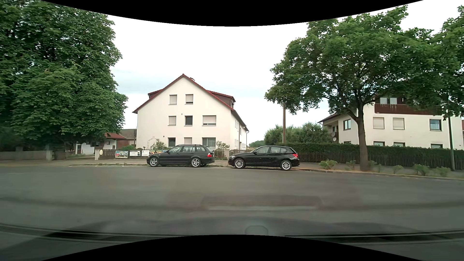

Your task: Follow the waypoints while adhering to traffic rules and regulations

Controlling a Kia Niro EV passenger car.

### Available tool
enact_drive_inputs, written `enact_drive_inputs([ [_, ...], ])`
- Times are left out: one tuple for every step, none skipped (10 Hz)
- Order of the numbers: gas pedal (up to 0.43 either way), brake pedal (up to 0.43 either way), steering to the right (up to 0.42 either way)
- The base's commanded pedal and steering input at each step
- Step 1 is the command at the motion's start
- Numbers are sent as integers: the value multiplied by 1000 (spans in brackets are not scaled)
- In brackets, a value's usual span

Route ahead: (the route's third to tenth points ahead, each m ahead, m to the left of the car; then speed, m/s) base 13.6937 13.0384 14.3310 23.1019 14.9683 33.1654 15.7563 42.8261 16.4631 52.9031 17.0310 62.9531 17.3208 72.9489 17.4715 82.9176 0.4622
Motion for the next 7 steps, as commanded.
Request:
enact_drive_inputs([
  [0, 24, -6],
  [0, 24, -7],
  [0, 30, -8],
  [0, 37, -7],
  [0, 49, -8],
  [0, 55, -8],
  [0, 55, -8],
])
